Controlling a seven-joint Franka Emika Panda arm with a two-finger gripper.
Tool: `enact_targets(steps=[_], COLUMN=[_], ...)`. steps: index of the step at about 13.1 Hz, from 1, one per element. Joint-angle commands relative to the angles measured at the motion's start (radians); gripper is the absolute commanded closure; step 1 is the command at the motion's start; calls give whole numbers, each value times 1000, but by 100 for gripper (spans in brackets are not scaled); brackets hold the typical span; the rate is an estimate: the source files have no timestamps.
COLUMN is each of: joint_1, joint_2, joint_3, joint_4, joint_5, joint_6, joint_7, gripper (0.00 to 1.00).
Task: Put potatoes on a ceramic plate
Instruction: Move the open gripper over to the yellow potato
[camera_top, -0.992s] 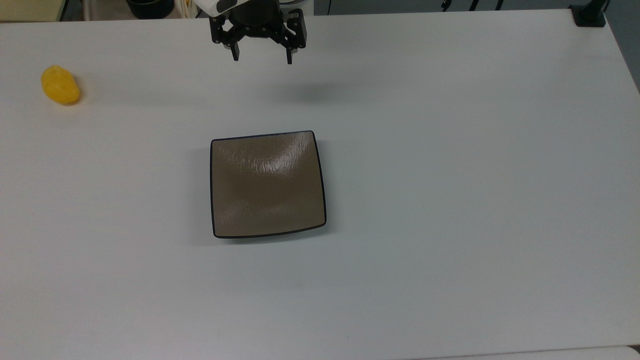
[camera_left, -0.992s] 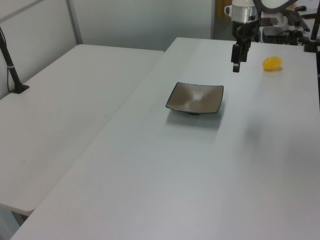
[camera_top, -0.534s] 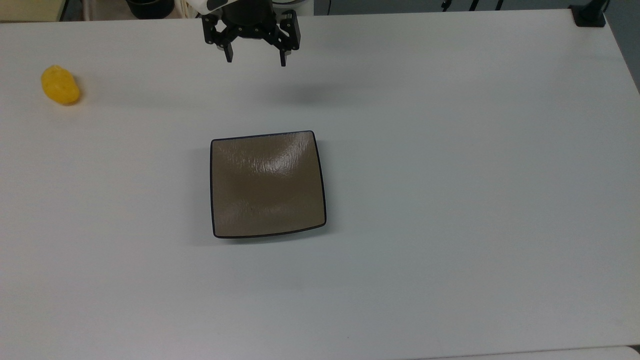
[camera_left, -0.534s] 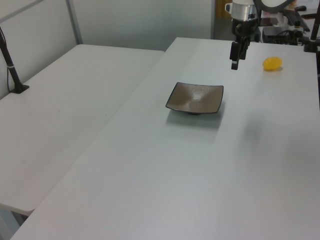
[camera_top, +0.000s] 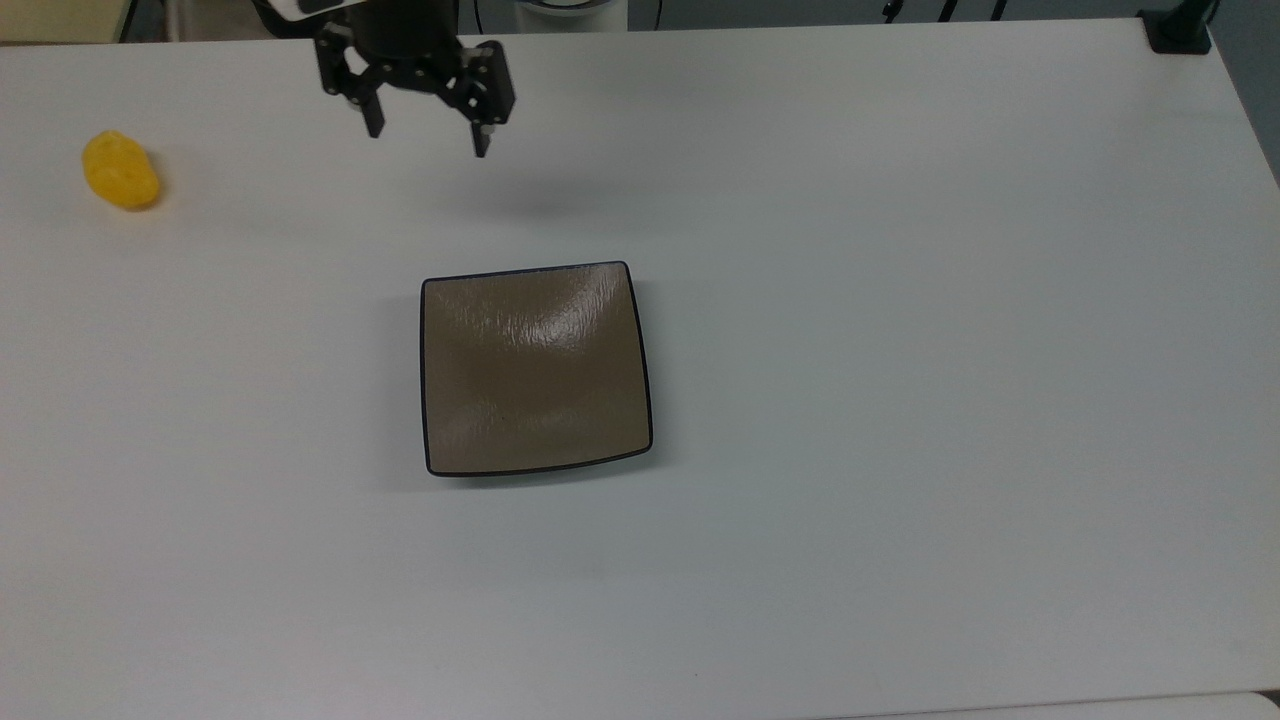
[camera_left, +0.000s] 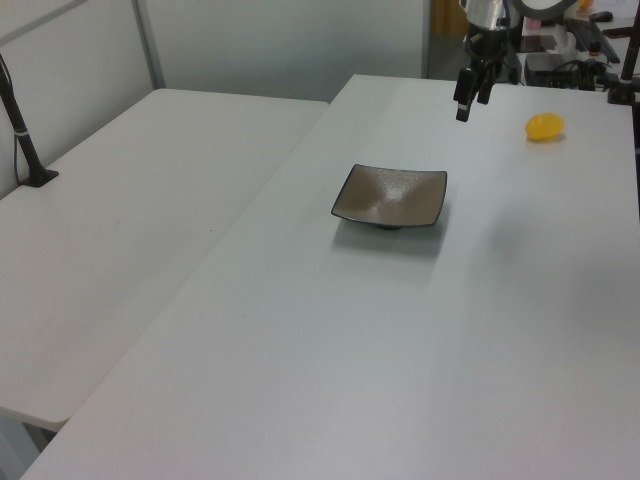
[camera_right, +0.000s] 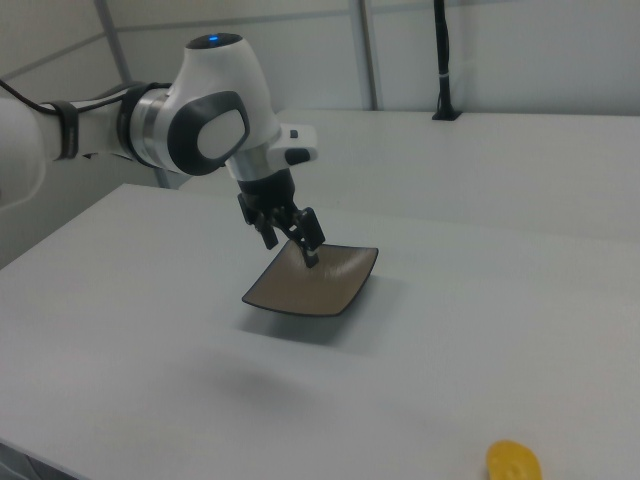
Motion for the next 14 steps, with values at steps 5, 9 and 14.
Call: enact_targets(steps=[5, 9, 14], joint_1=[-50, -70, -91], joint_2=[40, 59, 93], joint_3=[-103, -157, -234], joint_4=[-15, -14, -9], joint_5=[-78, -121, -178], joint_6=[83, 83, 99], joint_7=[-150, -332, -585], gripper=[0, 0, 0])
